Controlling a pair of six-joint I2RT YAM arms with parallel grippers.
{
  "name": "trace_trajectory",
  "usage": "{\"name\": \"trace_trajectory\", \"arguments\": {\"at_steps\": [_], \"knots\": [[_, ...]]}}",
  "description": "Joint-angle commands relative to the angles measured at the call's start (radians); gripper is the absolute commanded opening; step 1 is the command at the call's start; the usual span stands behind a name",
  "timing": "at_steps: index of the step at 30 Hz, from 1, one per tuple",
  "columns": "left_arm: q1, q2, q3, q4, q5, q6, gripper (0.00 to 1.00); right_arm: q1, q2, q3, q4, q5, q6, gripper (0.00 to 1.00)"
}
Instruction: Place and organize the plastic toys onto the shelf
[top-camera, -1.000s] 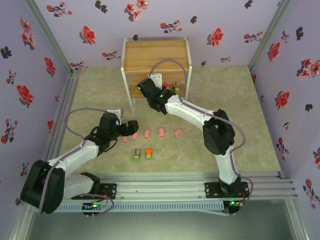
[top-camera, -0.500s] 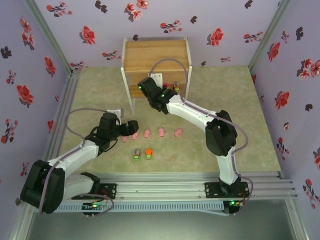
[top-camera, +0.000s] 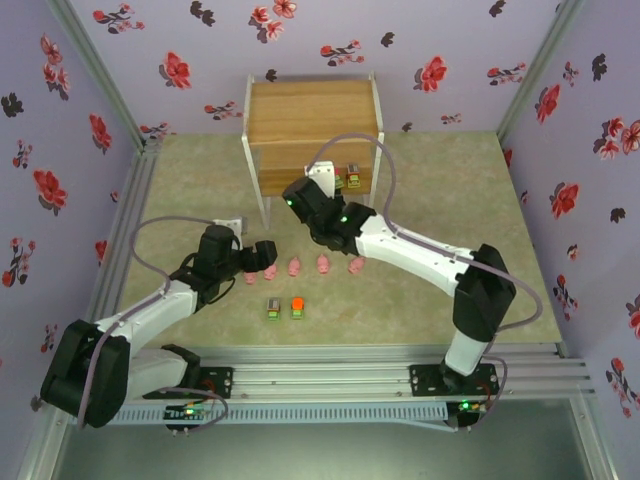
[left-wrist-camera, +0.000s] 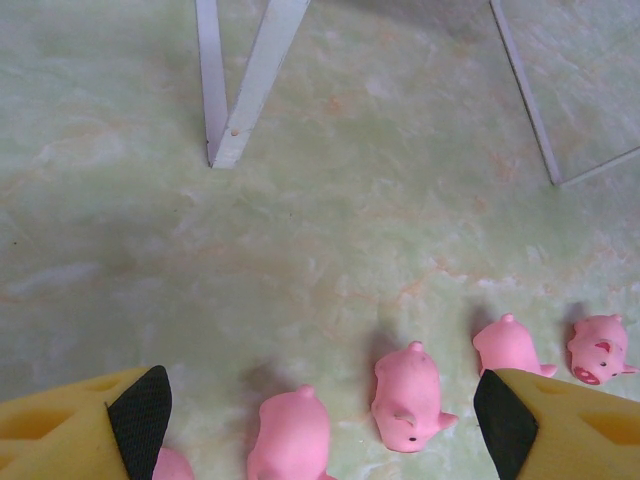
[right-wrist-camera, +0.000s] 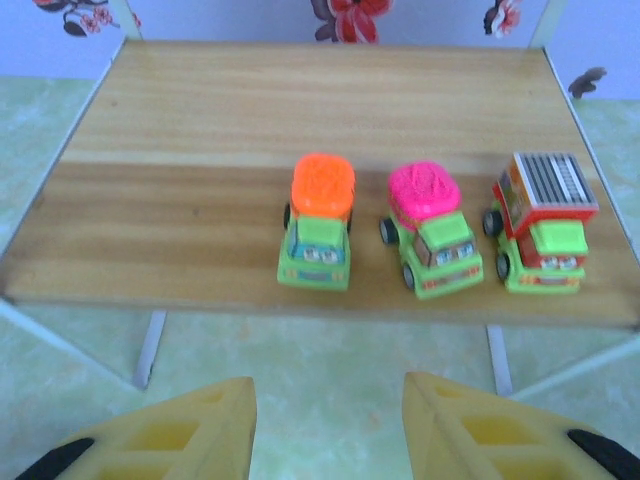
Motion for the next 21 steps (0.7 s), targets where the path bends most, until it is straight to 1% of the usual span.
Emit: {"name": "trace_trajectory", "arguments": {"at_steps": [1,6,10,15,21], "knots": [[-0.005,-0.019,0.027,0.002,0.005,0.011,0.84,0.034,-0.060,-0.057,0.002,0.043,0.066,0.21],[-0.006,-0.023,0.029,0.000,0.002,0.012,0.84,0.120,-0.120,-0.155,-0.027,0.061,0.153,0.21],[-0.005,-0.026,0.029,-0.004,-0.001,0.012,0.84,0.211,-0.136,-0.215,-0.079,0.115,0.260,0.21],[-0.006,-0.032,0.027,-0.009,-0.007,0.011,0.84,0.313,-0.144,-0.291,-0.120,0.129,0.430,0.29],[-0.005,-0.035,0.028,-0.016,-0.013,0.013,0.84,0.400,-0.110,-0.338,-0.128,0.117,0.571,0.30]]}}
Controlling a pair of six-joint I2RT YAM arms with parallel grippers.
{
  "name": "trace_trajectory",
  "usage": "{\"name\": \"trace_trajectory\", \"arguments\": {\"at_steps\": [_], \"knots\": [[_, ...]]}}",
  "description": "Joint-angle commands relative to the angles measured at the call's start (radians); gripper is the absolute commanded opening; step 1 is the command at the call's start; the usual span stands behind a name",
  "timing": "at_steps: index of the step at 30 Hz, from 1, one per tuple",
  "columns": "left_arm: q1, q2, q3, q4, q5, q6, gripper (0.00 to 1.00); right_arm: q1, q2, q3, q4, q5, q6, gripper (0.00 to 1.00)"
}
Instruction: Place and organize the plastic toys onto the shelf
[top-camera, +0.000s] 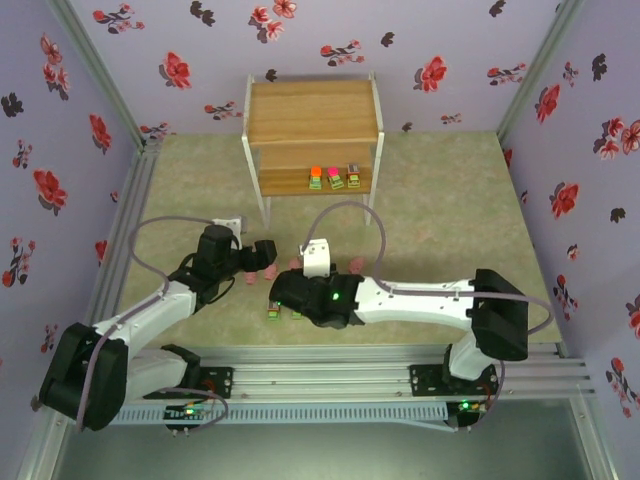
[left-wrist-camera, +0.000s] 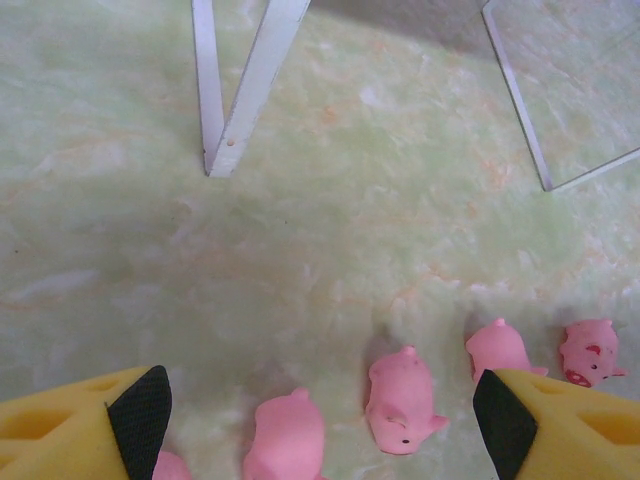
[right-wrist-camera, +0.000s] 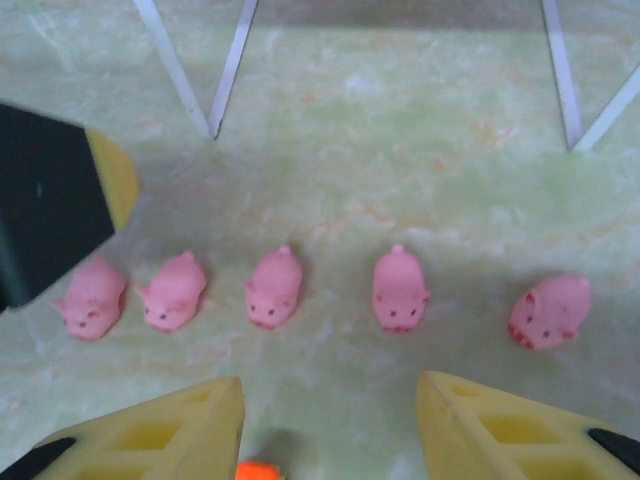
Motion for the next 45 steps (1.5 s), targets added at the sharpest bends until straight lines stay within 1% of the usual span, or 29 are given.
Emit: {"name": "trace_trajectory", "arguments": {"at_steps": [1,4,12,14,18,21,26,34,45], "knots": [[-0.005,-0.015,0.030,-0.018,-0.013,0.015,0.83,0.042,0.021,-0.018,-0.027,0.031,0.145,0.31],[-0.007,-0.008,0.039,-0.038,-0.012,0.020,0.83,0.081,0.059,-0.022,-0.018,0.010,0.205,0.32],[-0.025,-0.043,0.049,-0.117,-0.032,0.020,0.83,0.153,0.147,-0.019,-0.010,-0.038,0.291,0.32],[-0.035,-0.074,0.054,-0.163,-0.042,0.017,0.83,0.163,0.158,-0.026,-0.005,-0.043,0.308,0.32],[-0.058,-0.195,0.014,-0.265,-0.094,0.000,0.83,0.175,0.187,-0.045,0.022,-0.063,0.331,0.32],[-0.078,-0.313,-0.028,-0.347,-0.142,-0.012,0.83,0.176,0.211,-0.056,0.041,-0.077,0.349,0.32],[-0.095,-0.431,-0.093,-0.435,-0.152,-0.042,0.83,0.176,0.238,-0.061,0.057,-0.078,0.362,0.32],[-0.125,-0.488,-0.168,-0.446,-0.131,-0.071,0.83,0.166,0.282,-0.041,0.082,-0.084,0.352,0.34],[-0.149,-0.506,-0.175,-0.459,-0.134,-0.077,0.83,0.123,0.325,-0.026,0.132,-0.098,0.311,0.32]]}}
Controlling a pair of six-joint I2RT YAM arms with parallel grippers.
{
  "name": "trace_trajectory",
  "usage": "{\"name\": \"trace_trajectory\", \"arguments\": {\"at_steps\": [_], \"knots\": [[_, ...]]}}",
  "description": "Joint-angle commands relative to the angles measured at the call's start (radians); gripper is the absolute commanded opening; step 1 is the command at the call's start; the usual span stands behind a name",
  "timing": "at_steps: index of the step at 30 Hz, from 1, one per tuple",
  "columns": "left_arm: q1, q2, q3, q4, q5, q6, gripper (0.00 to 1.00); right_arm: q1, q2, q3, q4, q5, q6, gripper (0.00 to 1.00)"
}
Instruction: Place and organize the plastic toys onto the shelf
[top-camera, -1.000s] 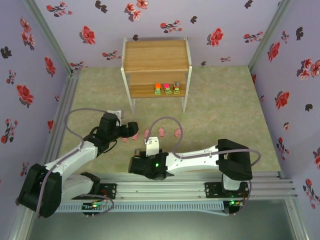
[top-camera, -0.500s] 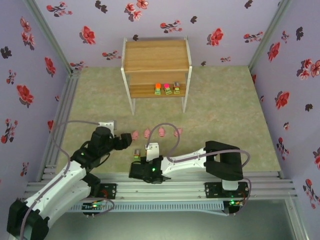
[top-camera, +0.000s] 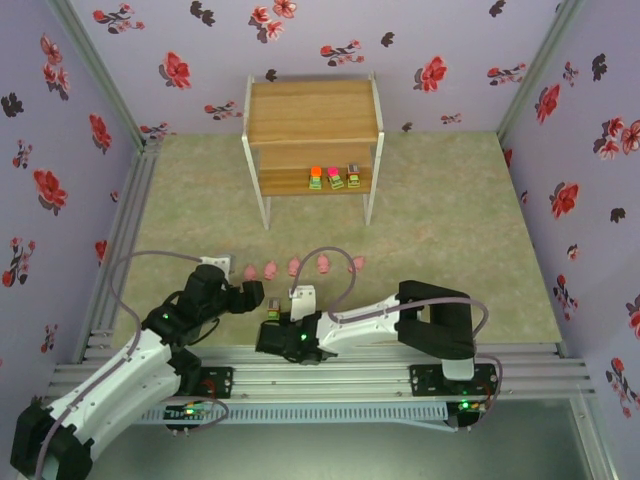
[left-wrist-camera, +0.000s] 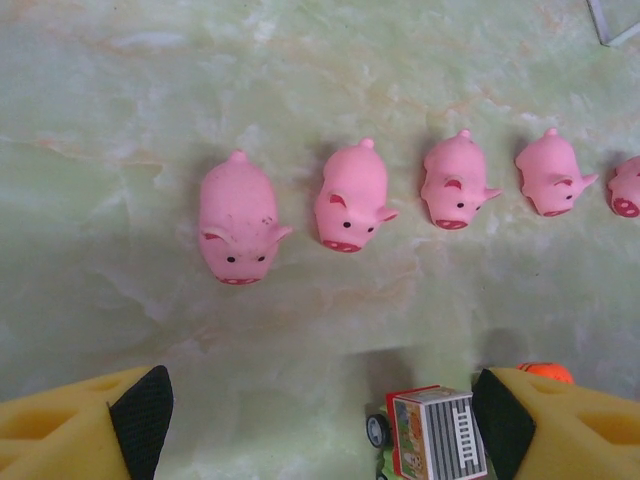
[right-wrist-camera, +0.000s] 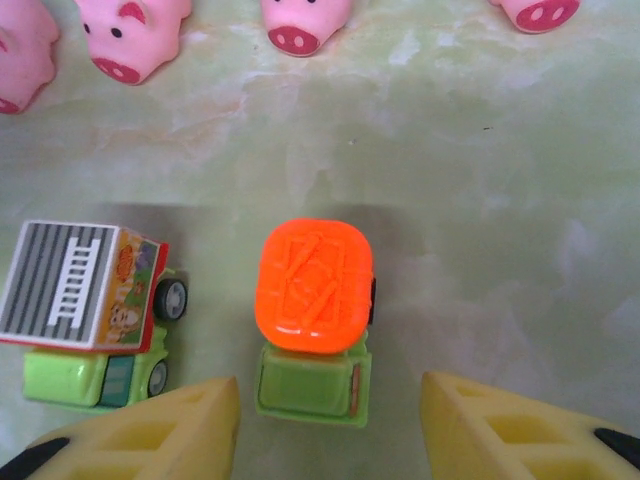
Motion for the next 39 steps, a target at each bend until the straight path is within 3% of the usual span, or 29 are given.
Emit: {"name": "trace_trajectory", "arguments": {"at_steps": [1,6,12,34,39], "knots": [[-0.009,-0.009,-0.008,-0.014,-0.010,-0.015,0.83,-0.015,0.027,0.026,0.005,0.009,-0.009,0.31],[-0.009,-0.011,-0.008,-0.015,-0.010,-0.017,0.83,-0.023,0.040,0.023,0.019,0.008,-0.018,0.29],[-0.009,-0.011,-0.008,-0.015,-0.010,-0.017,0.83,-0.024,0.052,0.047,-0.016,0.023,-0.030,0.19],[-0.009,-0.008,-0.008,-0.011,-0.010,-0.015,0.83,-0.064,0.090,0.082,-0.068,0.044,-0.015,0.19],[-0.010,-0.007,-0.008,-0.011,-0.010,-0.014,0.83,-0.070,0.094,0.087,-0.085,0.049,-0.012,0.15]]}}
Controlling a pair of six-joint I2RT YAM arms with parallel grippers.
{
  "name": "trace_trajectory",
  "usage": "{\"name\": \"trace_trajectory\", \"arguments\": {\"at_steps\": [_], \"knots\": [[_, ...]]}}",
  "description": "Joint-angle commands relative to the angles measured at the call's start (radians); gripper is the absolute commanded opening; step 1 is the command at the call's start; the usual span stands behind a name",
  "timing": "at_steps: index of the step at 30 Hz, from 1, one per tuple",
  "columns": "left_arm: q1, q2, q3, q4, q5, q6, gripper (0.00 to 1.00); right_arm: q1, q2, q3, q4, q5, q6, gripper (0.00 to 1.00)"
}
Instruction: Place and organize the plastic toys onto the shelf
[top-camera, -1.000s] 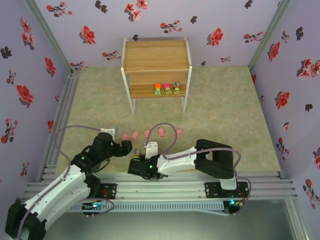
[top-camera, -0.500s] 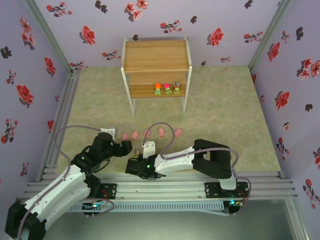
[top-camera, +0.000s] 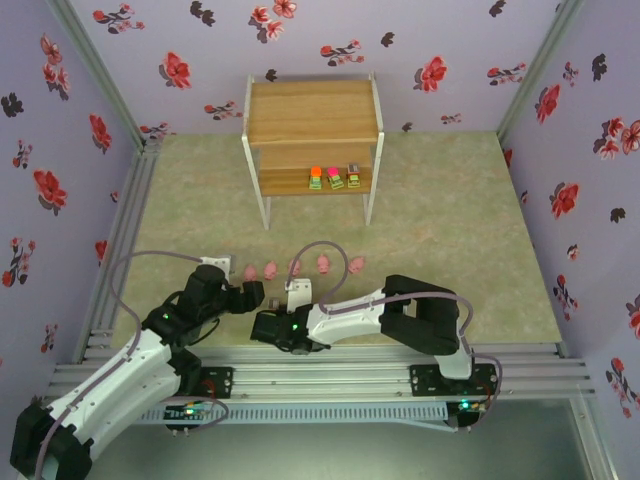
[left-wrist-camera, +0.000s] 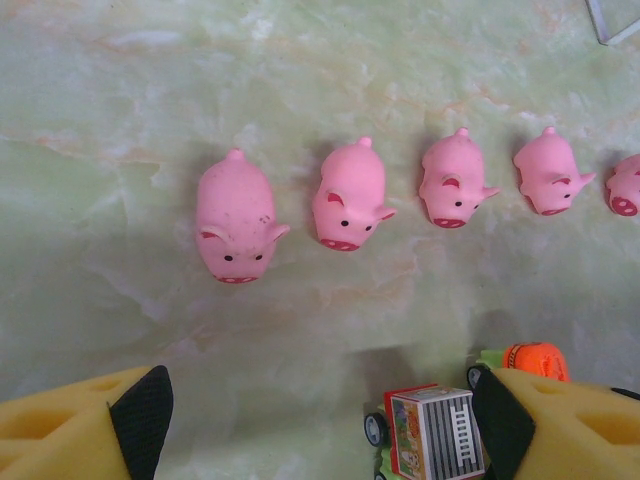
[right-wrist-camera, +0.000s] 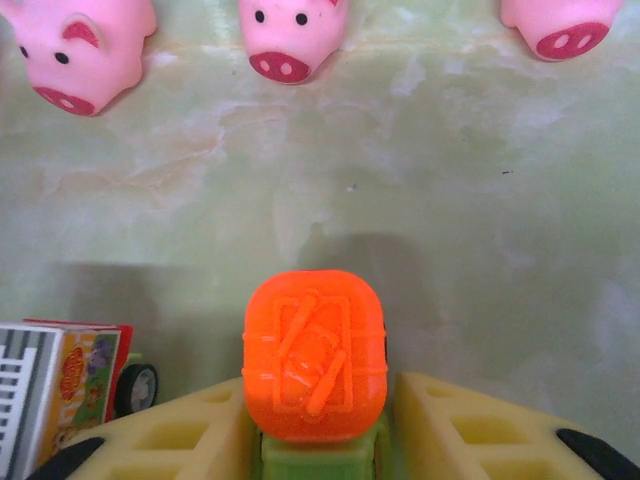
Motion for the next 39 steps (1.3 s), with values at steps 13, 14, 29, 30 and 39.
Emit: {"name": "trace_trajectory", "arguments": {"at_steps": [13,14,29,30,39], "knots": [[-0.008,-0.001,-0.009,-0.007,-0.010,-0.011,0.83,-0.022,0.049,0.025,-0.065,0.044,0.012,0.11],[-0.008,-0.001,-0.010,-0.005,-0.010,-0.011,0.83,-0.023,0.049,0.022,-0.064,0.044,0.012,0.09],[-0.008,0.003,-0.010,-0.002,-0.010,-0.009,0.83,-0.013,-0.078,-0.045,-0.038,0.101,-0.025,0.01],[-0.008,0.003,-0.009,-0.002,-0.010,-0.009,0.83,-0.013,-0.094,-0.045,-0.047,0.109,-0.030,0.00],[-0.008,0.004,-0.008,-0.002,-0.012,-0.007,0.83,-0.048,-0.213,0.032,-0.141,0.183,-0.156,0.00]]}}
